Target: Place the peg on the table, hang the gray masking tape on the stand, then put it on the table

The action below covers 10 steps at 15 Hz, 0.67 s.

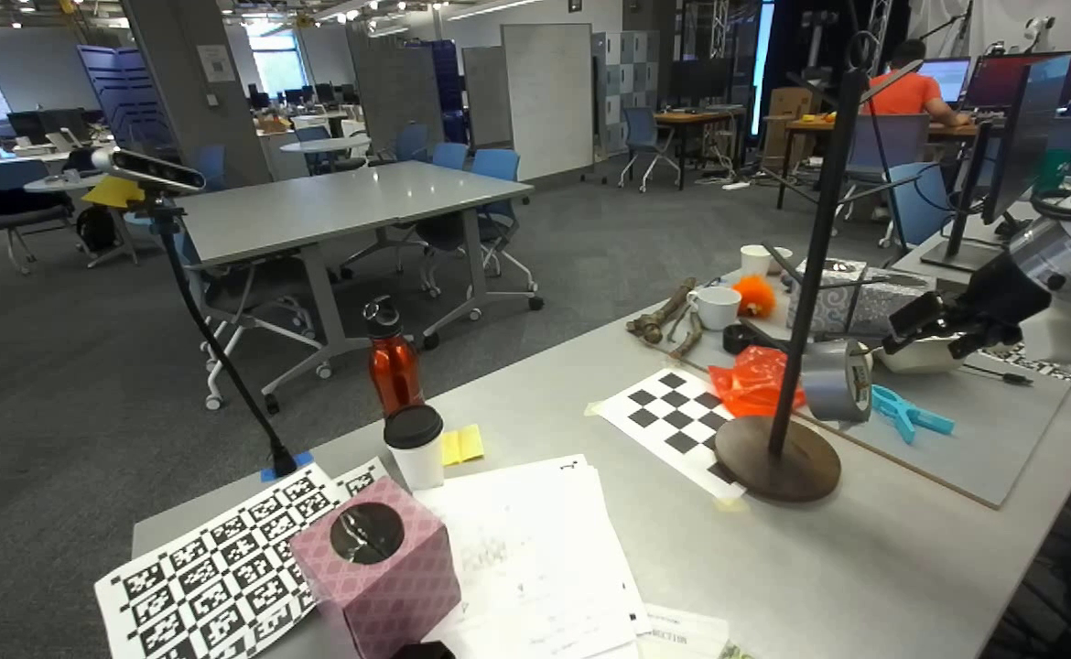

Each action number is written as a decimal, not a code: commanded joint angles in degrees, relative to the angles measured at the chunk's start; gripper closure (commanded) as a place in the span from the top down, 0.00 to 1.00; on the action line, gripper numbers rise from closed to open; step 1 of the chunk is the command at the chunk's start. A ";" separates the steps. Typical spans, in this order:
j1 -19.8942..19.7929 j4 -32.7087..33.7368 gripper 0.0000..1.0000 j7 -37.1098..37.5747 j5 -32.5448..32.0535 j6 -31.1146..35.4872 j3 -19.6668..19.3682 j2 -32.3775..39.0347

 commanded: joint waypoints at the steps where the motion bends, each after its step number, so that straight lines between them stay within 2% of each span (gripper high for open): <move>1: -0.40 -0.62 1.00 -1.67 -1.05 -1.55 -0.95 -2.01; 10: 1.19 -6.85 1.00 -3.43 -1.19 -3.29 -1.74 -10.08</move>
